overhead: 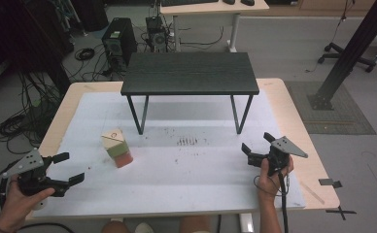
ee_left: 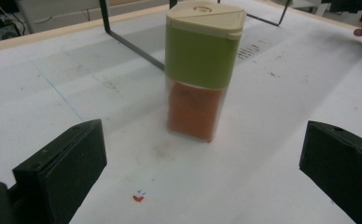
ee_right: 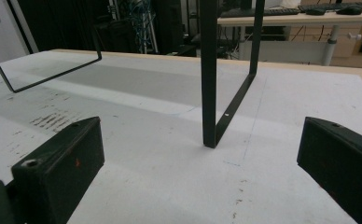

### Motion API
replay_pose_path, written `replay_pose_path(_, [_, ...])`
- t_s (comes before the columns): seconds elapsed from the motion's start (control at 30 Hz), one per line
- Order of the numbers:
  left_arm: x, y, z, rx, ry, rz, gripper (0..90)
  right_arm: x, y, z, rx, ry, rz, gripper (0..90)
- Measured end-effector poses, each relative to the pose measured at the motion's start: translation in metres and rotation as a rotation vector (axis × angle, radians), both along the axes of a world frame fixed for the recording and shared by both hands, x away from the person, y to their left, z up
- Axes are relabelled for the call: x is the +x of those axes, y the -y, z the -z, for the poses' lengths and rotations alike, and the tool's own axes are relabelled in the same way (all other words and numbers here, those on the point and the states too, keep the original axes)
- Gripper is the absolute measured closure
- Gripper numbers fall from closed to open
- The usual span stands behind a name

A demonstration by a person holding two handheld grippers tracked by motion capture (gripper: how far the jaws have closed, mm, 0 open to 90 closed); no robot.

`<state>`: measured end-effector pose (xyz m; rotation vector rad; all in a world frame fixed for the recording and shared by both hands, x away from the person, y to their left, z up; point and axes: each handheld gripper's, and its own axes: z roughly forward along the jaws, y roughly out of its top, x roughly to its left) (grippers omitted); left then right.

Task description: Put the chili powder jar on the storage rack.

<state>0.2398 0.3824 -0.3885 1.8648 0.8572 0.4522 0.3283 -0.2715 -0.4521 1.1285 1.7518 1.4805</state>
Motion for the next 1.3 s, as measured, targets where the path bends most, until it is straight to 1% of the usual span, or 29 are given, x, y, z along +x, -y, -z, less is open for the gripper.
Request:
replay_pose_path(0.07, [-0.001,0.0,0.0,-0.002,-0.005,-0.002,0.9,0.0,0.0,0.0,-0.007,-0.007,0.008,0.5])
replay_pose_path(0.1, [-0.001,0.0,0.0,0.006,-0.007,-0.003,0.9,0.0,0.0,0.0,-0.01,-0.006,0.008,0.5])
replay_pose_path(0.13, [-0.002,-0.001,0.0,0.0,-0.01,-0.003,0.8,0.0,0.0,0.0,-0.014,-0.008,0.007,0.6])
replay_pose_path(0.27, [-0.003,-0.001,0.001,0.002,-0.021,-0.003,0.5,0.001,-0.002,0.001,-0.025,-0.016,0.0,0.7])
replay_pose_path(0.43, [-0.002,-0.003,0.001,-0.003,-0.026,-0.014,0.5,0.002,-0.001,0.001,-0.022,-0.02,-0.001,1.0])
replay_pose_path(0.5, [0.0,-0.003,0.0,-0.004,-0.024,-0.012,0.5,0.001,-0.001,0.001,-0.022,-0.024,-0.005,1.0])
replay_pose_path(0.53, [0.001,-0.003,-0.001,0.006,-0.023,-0.01,0.5,0.001,0.0,0.001,-0.012,-0.021,-0.005,0.9])
replay_pose_path(0.57, [0.002,-0.002,-0.002,0.014,-0.022,-0.011,0.5,0.001,0.0,0.001,-0.013,-0.019,-0.006,0.9])
replay_pose_path(0.63, [0.004,-0.002,-0.001,0.009,-0.022,-0.005,0.5,0.001,0.0,0.001,-0.015,-0.019,-0.006,1.0])
replay_pose_path(0.87, [0.015,0.003,0.003,0.012,-0.018,-0.005,0.5,0.0,-0.002,-0.002,-0.042,-0.009,-0.021,0.9])
replay_pose_path(0.9, [0.016,0.004,0.003,0.019,-0.014,0.0,0.5,0.0,-0.002,-0.002,-0.045,-0.011,-0.023,0.9])
replay_pose_path(1.0, [0.017,0.008,0.005,0.005,0.0,0.007,0.5,0.001,-0.001,-0.001,-0.031,-0.028,-0.027,0.5])
replay_pose_path(1.07, [0.019,0.01,0.007,0.002,-0.001,0.004,0.4,0.001,-0.002,-0.001,-0.038,-0.025,-0.027,0.5])
replay_pose_path(1.13, [0.022,0.012,0.008,0.008,-0.006,-0.005,0.4,0.001,-0.002,-0.001,-0.04,-0.029,-0.031,0.5])
replay_pose_path(1.17, [0.023,0.014,0.009,0.009,-0.004,0.006,0.4,0.002,-0.002,-0.001,-0.04,-0.031,-0.034,0.5])
replay_pose_path(1.3, [0.025,0.015,0.009,0.019,-0.005,0.007,0.4,0.002,-0.001,-0.001,-0.039,-0.038,-0.037,0.5])
